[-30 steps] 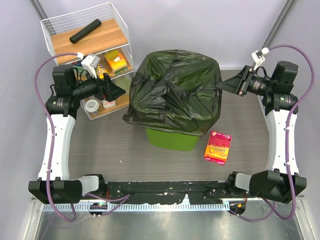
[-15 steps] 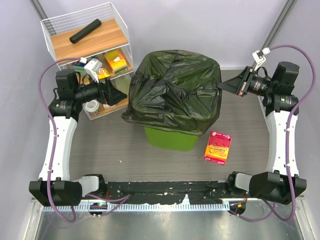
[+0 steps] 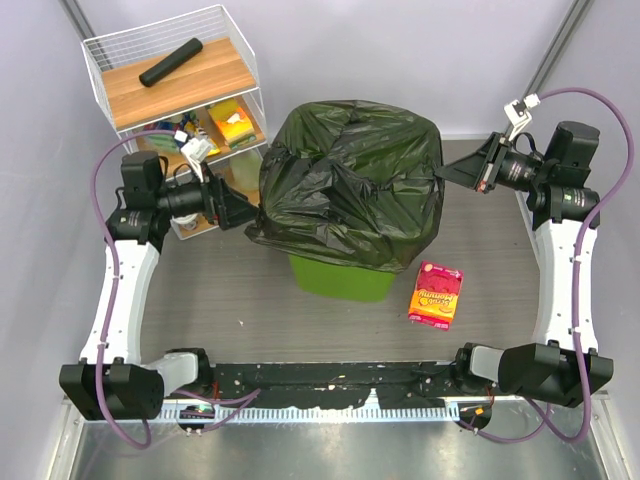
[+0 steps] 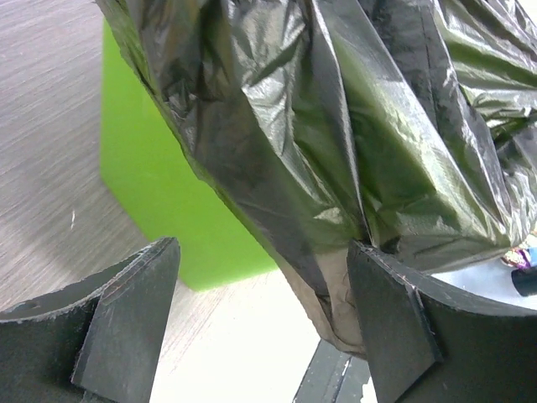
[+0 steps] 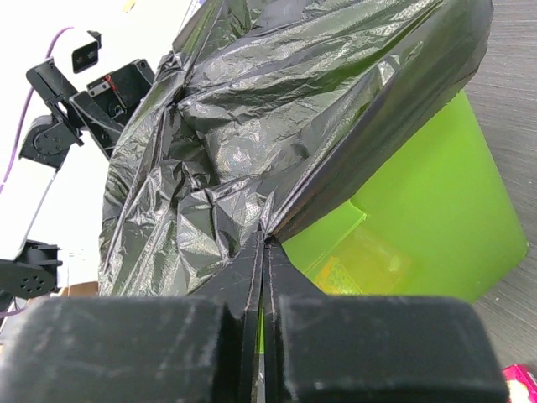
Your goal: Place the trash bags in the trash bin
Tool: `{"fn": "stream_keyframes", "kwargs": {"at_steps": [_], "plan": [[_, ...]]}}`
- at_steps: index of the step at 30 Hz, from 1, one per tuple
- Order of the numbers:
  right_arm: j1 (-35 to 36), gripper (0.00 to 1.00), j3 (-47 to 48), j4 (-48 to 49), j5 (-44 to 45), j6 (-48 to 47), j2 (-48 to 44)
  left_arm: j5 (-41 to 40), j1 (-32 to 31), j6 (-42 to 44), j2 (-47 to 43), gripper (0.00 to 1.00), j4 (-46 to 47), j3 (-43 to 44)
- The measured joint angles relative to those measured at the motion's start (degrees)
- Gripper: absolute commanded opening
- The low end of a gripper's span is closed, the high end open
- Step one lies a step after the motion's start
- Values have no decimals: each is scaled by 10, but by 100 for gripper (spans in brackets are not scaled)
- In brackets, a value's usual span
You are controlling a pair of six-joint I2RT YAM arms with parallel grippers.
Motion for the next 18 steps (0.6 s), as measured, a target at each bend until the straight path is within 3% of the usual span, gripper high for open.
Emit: {"fn": "stream_keyframes", "kwargs": {"at_steps": [5,8,14,18], "plan": [[-2,1,9,-7,-1,-4,9,14,-3,23,-18,83,-11,-9],[-2,2,11,-10,-2,-9,12,17,-14,31,-33,75,-14,-10],[-6,1,12,-19,-7,-25,14,16,-61,41,-39,53,-17,-20],[-10,1,15,-32,-10,-35,18,14,-77,43,-38,27,-22,-30]]}}
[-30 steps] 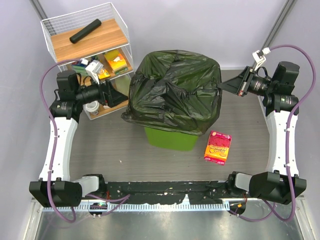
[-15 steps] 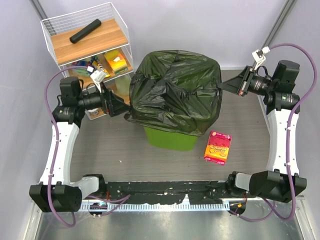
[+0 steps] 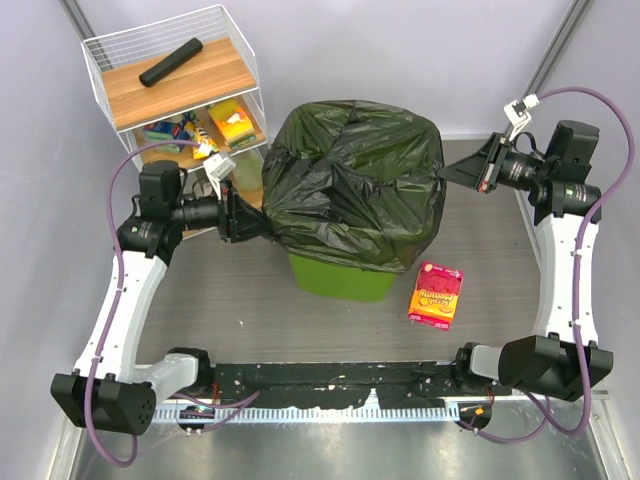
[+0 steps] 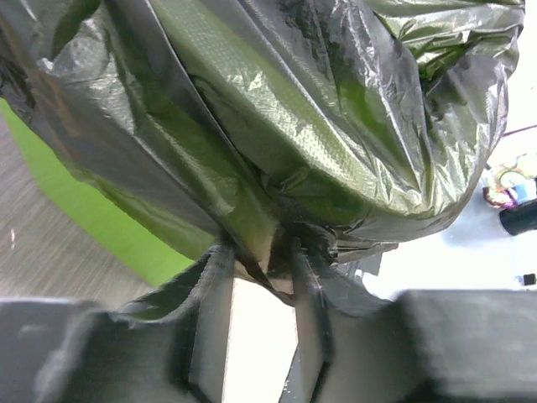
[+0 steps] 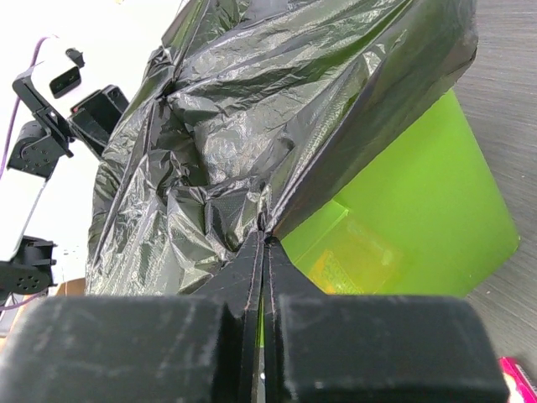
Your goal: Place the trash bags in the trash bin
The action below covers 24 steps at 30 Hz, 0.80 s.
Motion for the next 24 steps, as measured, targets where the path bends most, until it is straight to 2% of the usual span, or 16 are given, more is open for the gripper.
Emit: {"fn": "stream_keyframes", "kwargs": {"at_steps": [4,17,24], "plan": [[-1,1,3,-5,-4,-9,7,-4,-5,8,0,0,-1,-3],[-43,1,3,-36,-33,-51,11,-37,-5,14,0,0,-5,-14],[-45,1,5,-119,-17,-154,26,-65,-6,21,0,0,-3,-37]]}}
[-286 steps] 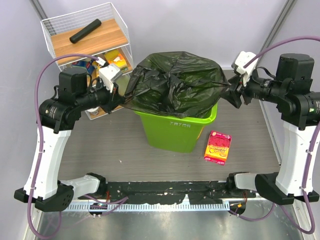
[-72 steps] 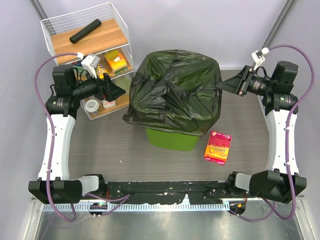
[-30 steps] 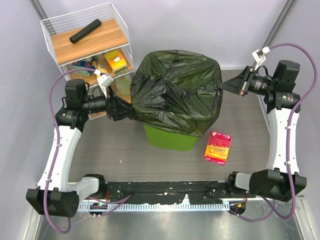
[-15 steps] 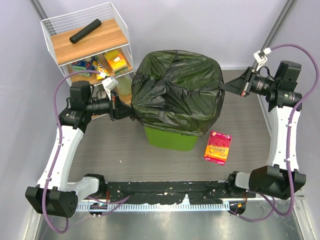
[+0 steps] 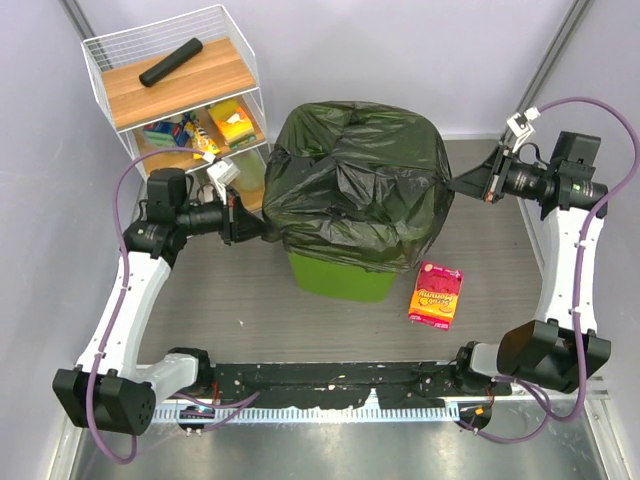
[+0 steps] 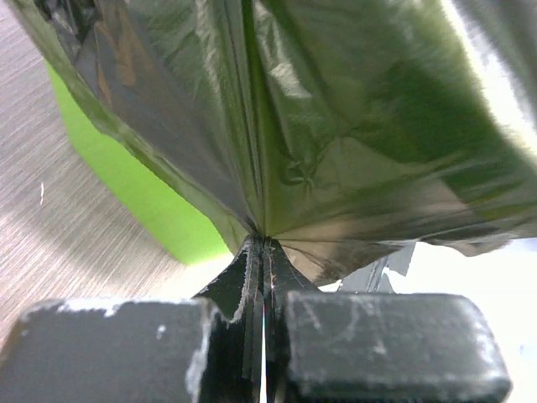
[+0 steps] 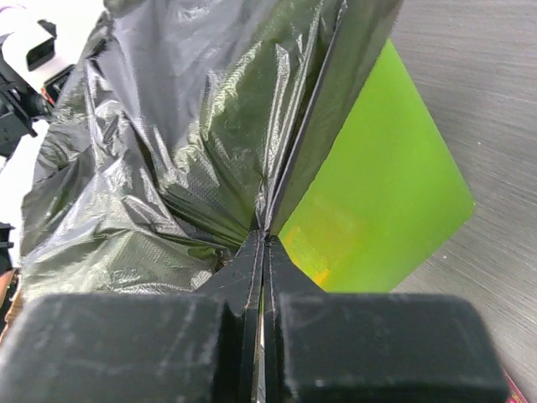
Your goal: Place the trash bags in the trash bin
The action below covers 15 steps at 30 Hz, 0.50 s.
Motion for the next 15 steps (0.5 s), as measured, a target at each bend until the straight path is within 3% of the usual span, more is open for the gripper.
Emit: {"fn": "stream_keyframes", "kwargs": {"at_steps": [15], "plan": [[0,2,-63,-58,47,-127,10,-63,-10,-15,-8,0,56,-82]]}}
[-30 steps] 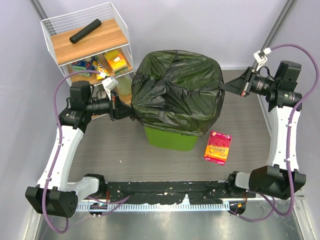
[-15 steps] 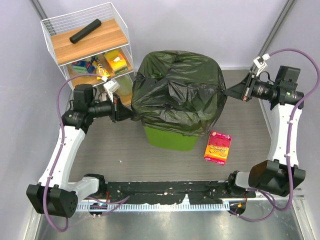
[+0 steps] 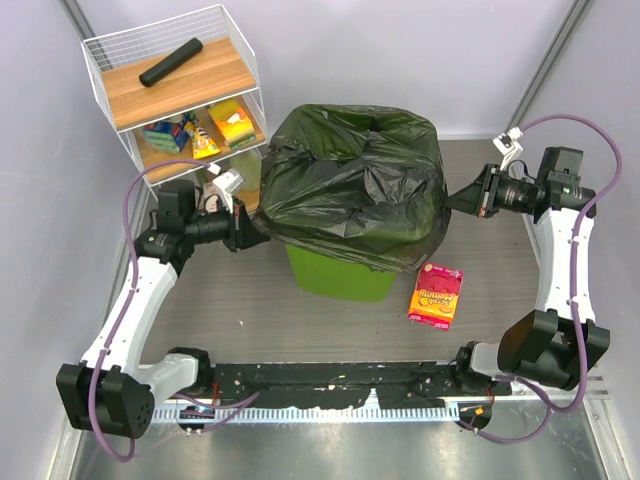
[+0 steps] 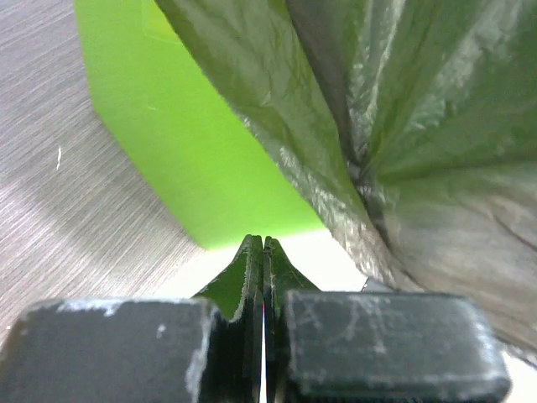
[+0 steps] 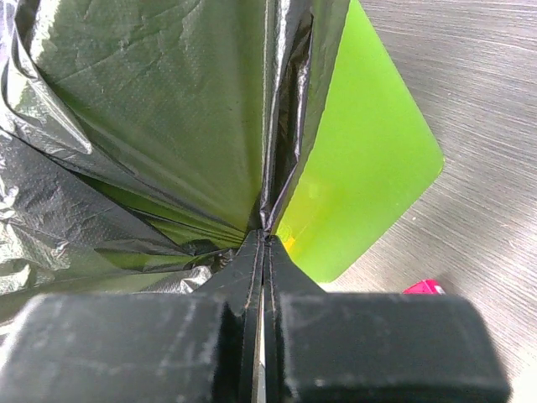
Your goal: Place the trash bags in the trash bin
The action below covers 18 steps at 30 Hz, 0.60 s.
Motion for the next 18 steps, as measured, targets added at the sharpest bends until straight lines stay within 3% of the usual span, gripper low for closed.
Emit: {"fn": "stream_keyframes", "kwargs": {"at_steps": [3,4,6,8,11,18], "plan": [[0,1,0,-3,2,-8,1,-4,0,12,-7,1,-11,3],[0,1,0,-4,2,-10,1,-6,0,25,-10,7,-26,7],[0,2,2,-9,3,-12,0,-13,0,56,-24,21,-61,24],[0,1,10,-15,3,-12,-1,-23,0,86,-48,48,-93,42],[0,1,24,-21,3,-12,-4,-43,0,128,-87,70,-140,79],[0,1,57,-25,1,-11,-16,-60,0,181,-114,81,-209,188]]}}
